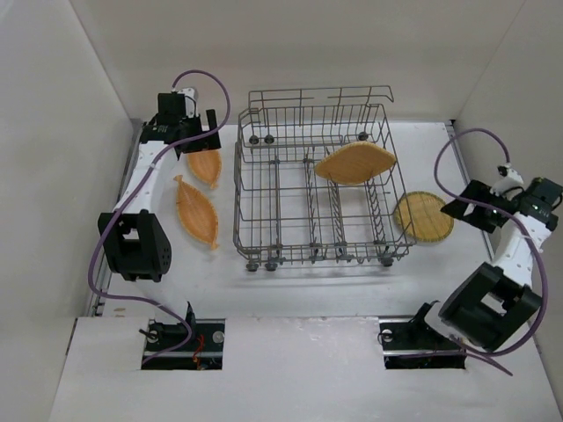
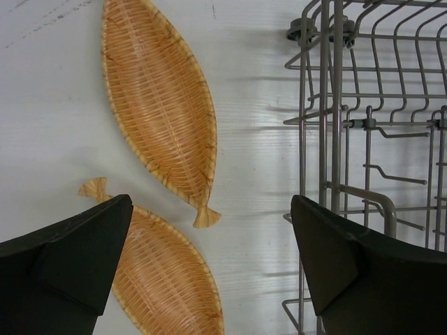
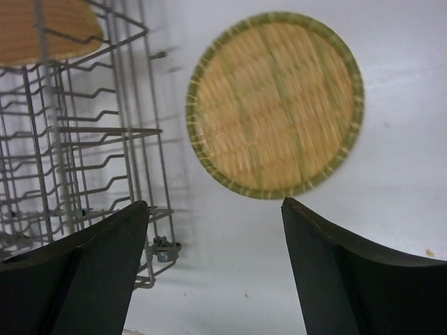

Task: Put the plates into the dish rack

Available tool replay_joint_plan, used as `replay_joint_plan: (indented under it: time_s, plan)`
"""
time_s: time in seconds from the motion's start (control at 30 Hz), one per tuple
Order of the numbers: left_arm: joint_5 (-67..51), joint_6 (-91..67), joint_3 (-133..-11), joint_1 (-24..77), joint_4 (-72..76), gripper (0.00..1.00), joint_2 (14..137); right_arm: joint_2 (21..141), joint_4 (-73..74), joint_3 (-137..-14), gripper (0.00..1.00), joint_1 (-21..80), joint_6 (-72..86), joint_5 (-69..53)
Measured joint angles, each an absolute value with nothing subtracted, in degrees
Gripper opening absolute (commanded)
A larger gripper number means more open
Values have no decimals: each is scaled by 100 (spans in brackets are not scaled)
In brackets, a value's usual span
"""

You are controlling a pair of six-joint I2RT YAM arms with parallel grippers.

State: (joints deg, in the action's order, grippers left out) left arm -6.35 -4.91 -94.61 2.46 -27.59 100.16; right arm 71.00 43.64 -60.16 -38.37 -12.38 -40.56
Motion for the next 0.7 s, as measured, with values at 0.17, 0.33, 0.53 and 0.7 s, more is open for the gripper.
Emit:
replay_joint_plan:
  time_s: [0.17, 0.33, 0.53, 0.7]
  plan:
    - [-631, -434, -9566, 305, -2853, 100, 10016, 7819, 4259, -5931, 81, -4748, -1041, -4344]
    - [-657, -364, -9616, 290, -2875, 100, 10016, 8947, 4292, -6112, 68, -4967, -832, -4460]
    - [-753, -344, -10051, -113, -3208, 100, 10116, 9605, 4622, -6726, 78, -4908, -652, -4427]
    - [-751, -344, -10726, -408, -3367, 100, 10348, 9887, 4921, -7389, 86, -4757, -676, -4038]
